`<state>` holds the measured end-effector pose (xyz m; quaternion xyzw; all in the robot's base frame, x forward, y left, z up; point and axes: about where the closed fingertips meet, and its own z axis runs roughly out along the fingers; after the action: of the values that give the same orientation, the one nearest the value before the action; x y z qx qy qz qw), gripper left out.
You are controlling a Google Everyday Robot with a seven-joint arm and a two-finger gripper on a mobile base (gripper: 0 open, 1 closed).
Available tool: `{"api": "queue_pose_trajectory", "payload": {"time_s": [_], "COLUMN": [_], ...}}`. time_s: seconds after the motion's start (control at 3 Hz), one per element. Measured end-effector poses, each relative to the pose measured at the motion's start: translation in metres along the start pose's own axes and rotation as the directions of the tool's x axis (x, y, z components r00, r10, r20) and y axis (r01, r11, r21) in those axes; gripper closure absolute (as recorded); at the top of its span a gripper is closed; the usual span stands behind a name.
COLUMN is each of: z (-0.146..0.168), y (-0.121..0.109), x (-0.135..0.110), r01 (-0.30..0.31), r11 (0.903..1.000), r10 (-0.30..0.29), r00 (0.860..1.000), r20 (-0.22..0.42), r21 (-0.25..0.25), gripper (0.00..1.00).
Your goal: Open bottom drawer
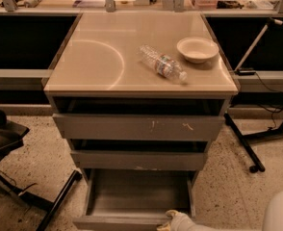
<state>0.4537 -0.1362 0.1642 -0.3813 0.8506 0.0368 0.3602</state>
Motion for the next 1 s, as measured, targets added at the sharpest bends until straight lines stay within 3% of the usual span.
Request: {"api": "queue_pose_trajectory", "payload": {"time_s": [1.0], "z": [-0.013], "y": [0.015], "x": [0.005], "r01": [0.007], "r11": [0.9996], "r10": [-0.008], "r00": [1.000], "r20": [-0.016], "r21": [-0.028], "gripper": [1.00]}}
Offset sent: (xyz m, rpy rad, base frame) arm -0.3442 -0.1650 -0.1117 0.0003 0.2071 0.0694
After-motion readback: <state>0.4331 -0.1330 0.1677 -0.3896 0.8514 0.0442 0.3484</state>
